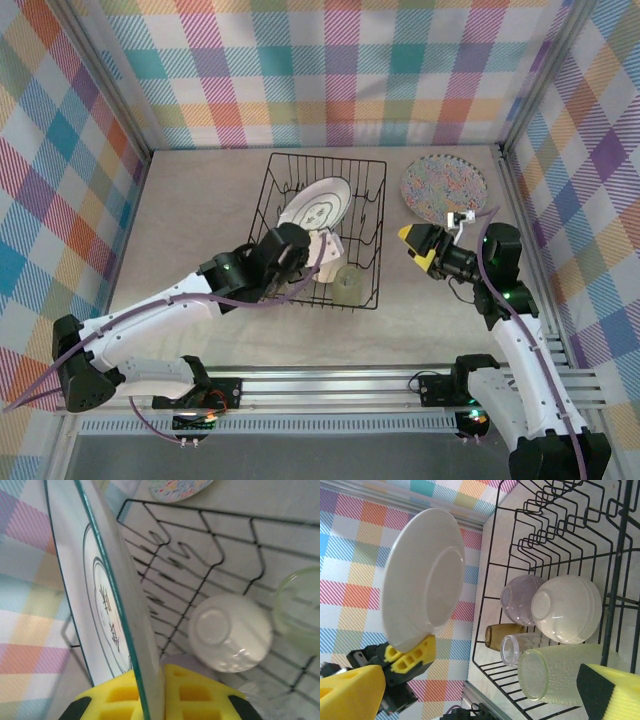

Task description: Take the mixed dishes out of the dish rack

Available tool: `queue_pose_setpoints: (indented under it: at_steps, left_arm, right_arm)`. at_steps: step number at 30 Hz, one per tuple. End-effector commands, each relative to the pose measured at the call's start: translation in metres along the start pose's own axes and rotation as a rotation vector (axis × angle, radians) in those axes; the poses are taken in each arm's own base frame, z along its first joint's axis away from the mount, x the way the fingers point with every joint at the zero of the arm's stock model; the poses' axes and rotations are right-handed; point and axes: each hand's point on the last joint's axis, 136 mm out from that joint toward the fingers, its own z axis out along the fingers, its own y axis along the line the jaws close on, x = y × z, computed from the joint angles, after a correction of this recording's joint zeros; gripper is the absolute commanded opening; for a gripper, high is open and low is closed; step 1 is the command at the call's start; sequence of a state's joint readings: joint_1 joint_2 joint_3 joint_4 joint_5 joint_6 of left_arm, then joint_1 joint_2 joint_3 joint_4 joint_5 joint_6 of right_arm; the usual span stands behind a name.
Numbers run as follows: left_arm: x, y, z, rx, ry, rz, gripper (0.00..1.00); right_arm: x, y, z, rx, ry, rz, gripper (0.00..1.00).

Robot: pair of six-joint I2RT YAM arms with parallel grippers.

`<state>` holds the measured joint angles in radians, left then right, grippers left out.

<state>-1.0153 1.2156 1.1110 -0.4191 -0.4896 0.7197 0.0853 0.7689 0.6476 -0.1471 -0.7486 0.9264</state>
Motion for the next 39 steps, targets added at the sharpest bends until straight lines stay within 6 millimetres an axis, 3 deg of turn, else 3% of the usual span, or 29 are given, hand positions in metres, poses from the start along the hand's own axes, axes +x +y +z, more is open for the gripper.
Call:
queue_pose_setpoints:
  at_steps: [1, 11, 18, 39]
  left_arm:
    - [-0.011, 0.028, -0.011, -0.241, -0.015, 0.155, 0.00]
    - [-0.021, -0.016, -0.004, -0.261, -0.095, 0.365, 0.00]
    - [-0.024, -0.036, 0.004, -0.259, -0.099, 0.453, 0.00]
    - [-0.020, -0.051, 0.008, -0.222, -0.088, 0.496, 0.00]
  right_arm:
    - [-0.008, 0.021, 0.005, -0.032, -0.012, -0.071, 0.99]
    - [0.001, 0.033, 0.029, -0.034, 0.050, -0.099, 0.99]
    - [0.006, 0.030, 0.047, -0.003, 0.090, -0.093, 0.96]
    - [0.016, 0.018, 0.073, 0.110, 0.097, -0.090, 0.47]
